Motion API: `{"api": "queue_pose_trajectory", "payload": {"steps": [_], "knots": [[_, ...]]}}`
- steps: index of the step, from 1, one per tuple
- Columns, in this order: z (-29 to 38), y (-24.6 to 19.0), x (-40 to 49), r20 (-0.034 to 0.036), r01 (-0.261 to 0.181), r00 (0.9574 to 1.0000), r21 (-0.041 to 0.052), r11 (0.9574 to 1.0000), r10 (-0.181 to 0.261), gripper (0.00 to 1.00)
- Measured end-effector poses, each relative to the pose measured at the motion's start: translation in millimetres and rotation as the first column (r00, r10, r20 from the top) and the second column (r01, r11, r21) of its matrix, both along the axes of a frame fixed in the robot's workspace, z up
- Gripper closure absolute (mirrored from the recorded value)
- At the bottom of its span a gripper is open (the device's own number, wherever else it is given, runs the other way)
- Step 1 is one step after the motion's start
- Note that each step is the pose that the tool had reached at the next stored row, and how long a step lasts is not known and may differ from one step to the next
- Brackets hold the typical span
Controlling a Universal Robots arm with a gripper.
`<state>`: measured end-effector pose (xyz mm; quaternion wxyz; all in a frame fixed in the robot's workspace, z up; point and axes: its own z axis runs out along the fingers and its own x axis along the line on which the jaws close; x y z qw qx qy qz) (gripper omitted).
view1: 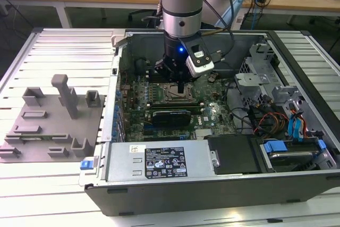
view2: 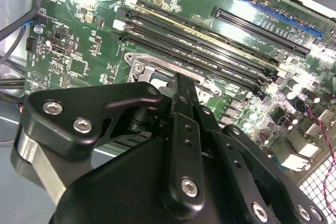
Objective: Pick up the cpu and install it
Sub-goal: 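Install the second cpu locking lever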
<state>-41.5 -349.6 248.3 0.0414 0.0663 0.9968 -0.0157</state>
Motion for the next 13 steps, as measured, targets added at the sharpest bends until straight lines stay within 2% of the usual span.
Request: {"api": "queue_pose_trajectory", "payload": {"steps": [4,13], "knots": [[-0.2,-0.4,-3.1,-0.0001,0.0,1.0,-0.0002,1.0,0.0,0.89],[-4.9,-4.3,-8.1,0.0,-0.004,1.0,0.0001,1.0,0.004,0.89]]}}
